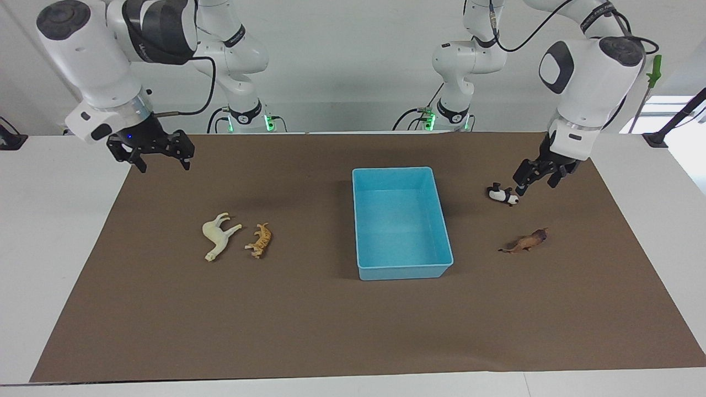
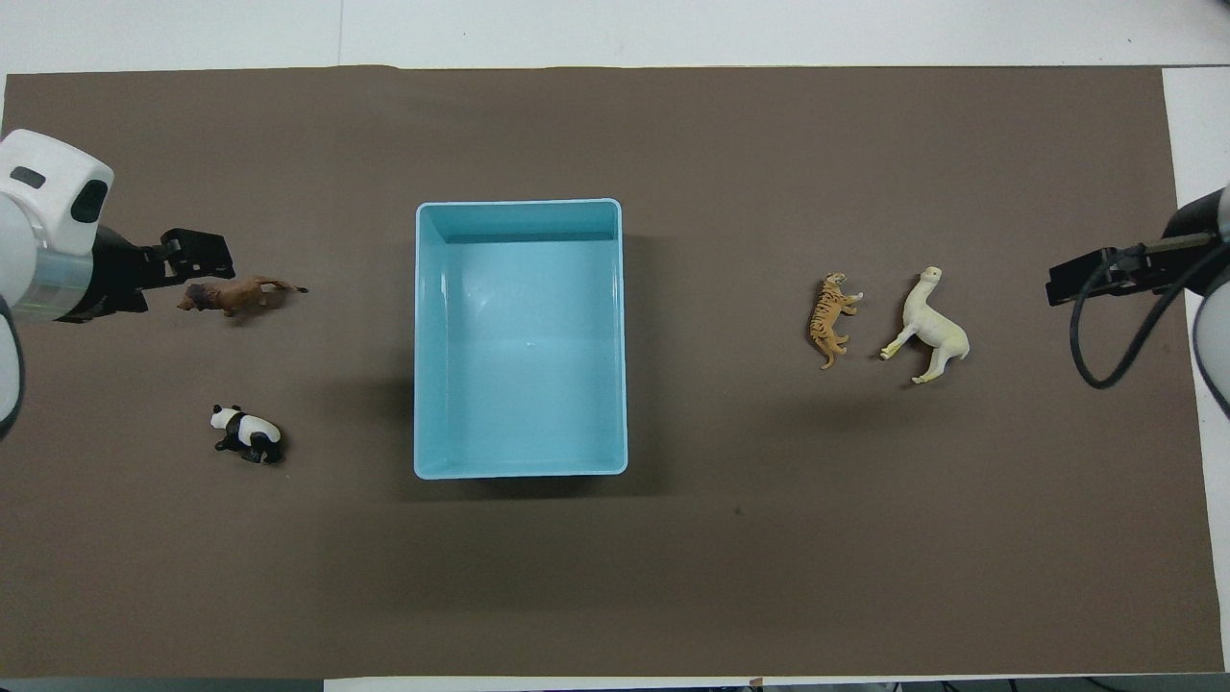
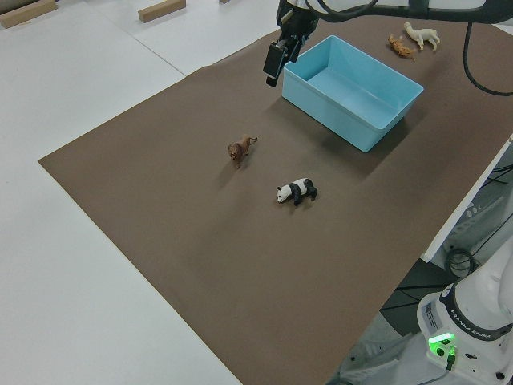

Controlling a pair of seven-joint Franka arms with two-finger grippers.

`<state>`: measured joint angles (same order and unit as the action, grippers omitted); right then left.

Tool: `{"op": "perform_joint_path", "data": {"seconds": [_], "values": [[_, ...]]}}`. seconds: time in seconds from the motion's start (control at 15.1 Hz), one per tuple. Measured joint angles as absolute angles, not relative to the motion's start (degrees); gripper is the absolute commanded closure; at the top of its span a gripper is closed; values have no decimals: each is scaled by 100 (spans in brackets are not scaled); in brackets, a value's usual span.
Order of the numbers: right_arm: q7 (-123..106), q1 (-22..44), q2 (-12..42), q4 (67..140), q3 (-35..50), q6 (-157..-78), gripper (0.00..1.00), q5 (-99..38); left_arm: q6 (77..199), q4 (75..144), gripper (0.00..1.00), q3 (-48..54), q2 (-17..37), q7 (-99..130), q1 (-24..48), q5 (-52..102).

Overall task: Put all toys into storage box
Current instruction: 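Grasp the brown horse with the left gripper while the right gripper grasps the camel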

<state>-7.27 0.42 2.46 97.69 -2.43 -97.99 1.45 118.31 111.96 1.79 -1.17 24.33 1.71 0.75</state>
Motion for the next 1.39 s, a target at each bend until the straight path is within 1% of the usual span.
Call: {"op": "perform_joint_path", "data": {"seconds": [0.13,0.27,0.46,0.6,0.73,0.99,1.39], "values": [[-903,68,610,9949,-234,-10335,0,145,12165,11401,0,200,64,3616,182,75],[-1202,70,920,10271,-231,-10997,0,145,12428,11426,0,190,271,4809,176,75],[-2608,64,1030,11137,-230,-12117,0,144,12757,11443,0,171,588,6465,171,74],[-3518,43,1022,11595,-234,-12632,0,142,13185,11494,0,165,864,7286,158,74],[-3907,51,997,11859,-233,-12838,0,142,13548,11593,0,159,1045,7755,30,74],[-3883,143,905,12196,-227,-12995,0,137,13906,11692,0,148,1243,8399,-146,74],[-3647,216,871,12761,-225,-13770,0,134,14281,11710,0,155,1579,8653,-174,74]]}}
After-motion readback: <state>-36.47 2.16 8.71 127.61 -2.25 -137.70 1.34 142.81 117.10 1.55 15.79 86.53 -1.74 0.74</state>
